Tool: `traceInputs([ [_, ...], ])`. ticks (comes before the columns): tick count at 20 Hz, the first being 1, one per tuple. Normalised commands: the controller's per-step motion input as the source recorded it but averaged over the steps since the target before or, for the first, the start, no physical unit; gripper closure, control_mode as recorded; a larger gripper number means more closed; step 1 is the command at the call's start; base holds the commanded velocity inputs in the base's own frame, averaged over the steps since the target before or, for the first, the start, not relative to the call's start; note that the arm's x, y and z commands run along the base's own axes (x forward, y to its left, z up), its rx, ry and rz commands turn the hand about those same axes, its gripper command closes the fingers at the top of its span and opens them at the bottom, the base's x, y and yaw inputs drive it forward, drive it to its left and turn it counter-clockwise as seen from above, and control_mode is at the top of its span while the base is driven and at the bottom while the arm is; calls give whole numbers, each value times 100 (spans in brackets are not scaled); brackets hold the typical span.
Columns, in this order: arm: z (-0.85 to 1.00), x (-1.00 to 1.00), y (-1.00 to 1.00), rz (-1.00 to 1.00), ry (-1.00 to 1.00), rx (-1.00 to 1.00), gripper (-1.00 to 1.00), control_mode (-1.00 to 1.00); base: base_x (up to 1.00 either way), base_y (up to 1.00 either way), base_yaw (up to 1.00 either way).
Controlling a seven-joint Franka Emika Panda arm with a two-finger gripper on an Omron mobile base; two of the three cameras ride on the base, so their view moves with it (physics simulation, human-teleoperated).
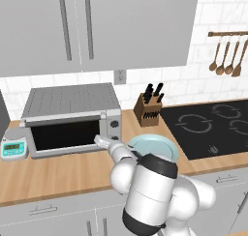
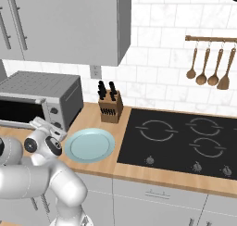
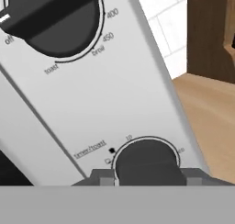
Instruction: Pick up the kebab skewer and baguette bread, and place them inside the toaster oven. Close the toaster oven door and start by setting the timer.
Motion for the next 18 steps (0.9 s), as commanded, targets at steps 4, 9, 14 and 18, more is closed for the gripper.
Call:
traceInputs([
  [4, -5, 0, 0, 2, -21, 33, 100, -100, 0, 0, 0],
  [9, -4, 0, 0, 1, -22, 34, 100, -100, 0, 0, 0],
  [14, -3, 0, -1, 3, -25, 34, 100, -100, 0, 0, 0],
  [18, 0, 0, 0, 3, -24, 35, 100, -100, 0, 0, 0],
])
